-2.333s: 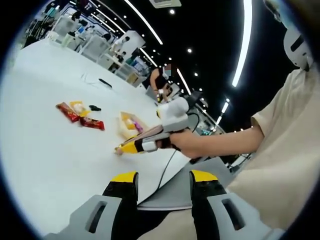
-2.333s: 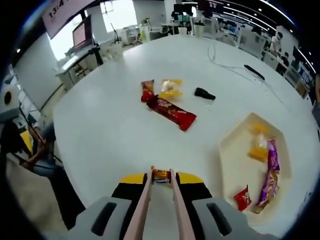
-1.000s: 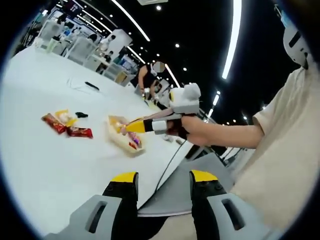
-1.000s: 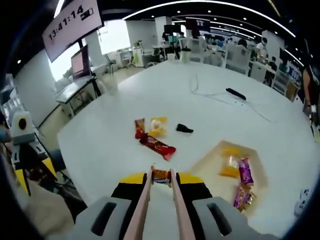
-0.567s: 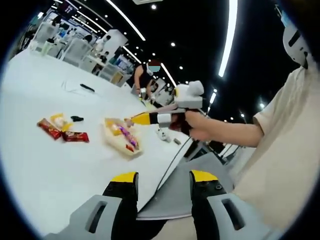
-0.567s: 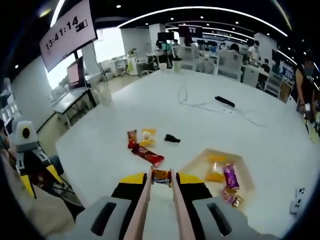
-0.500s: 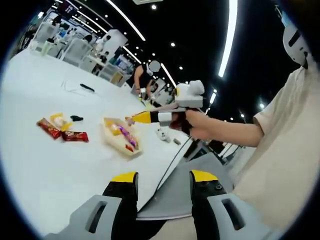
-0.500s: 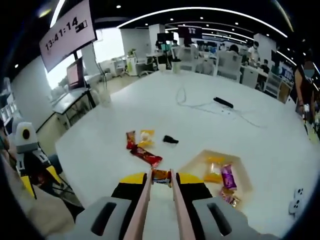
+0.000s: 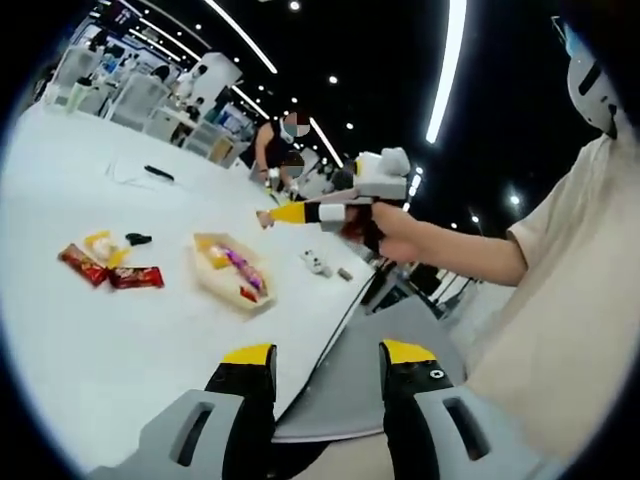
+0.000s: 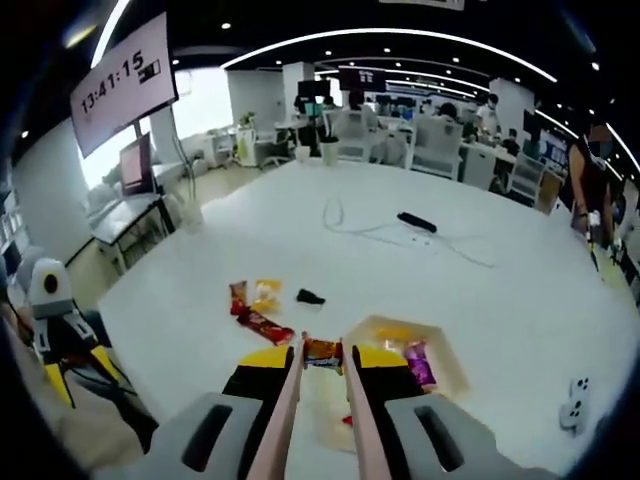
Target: Place the target food into the container with the food tongs after gripping and lifting it, then release it inside without dropping or visibly crushing the food.
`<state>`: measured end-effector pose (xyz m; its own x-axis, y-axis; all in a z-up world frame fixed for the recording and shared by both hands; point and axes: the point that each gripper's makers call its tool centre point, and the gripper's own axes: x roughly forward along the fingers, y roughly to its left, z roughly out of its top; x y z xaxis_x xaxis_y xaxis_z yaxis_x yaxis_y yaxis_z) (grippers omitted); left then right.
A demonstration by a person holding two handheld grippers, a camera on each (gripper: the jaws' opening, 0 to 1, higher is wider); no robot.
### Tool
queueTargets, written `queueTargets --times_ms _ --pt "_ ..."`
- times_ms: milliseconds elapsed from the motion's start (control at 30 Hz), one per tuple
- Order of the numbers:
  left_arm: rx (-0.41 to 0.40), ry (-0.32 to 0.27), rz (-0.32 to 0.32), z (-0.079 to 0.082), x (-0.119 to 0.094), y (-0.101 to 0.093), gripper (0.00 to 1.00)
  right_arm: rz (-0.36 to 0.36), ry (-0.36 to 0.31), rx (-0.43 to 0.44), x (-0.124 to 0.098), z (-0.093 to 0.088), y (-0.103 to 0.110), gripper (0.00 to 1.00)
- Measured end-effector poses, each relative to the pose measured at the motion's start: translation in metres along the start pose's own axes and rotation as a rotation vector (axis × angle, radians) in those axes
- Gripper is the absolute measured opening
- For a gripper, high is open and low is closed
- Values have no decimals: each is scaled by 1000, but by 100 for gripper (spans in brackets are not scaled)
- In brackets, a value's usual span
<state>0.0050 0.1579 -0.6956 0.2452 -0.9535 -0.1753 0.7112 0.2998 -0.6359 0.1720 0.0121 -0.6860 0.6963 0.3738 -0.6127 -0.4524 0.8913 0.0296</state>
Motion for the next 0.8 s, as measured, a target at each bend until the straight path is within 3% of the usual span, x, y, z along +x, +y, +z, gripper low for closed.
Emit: queueTargets --times_ms 367,800 --pt "12 25 -48 -4 13 -11 40 -54 -27 13 -20 7 -20 22" --pt "19 28 -42 -7 9 -12 41 -93 -70 20 -35 18 -30 22"
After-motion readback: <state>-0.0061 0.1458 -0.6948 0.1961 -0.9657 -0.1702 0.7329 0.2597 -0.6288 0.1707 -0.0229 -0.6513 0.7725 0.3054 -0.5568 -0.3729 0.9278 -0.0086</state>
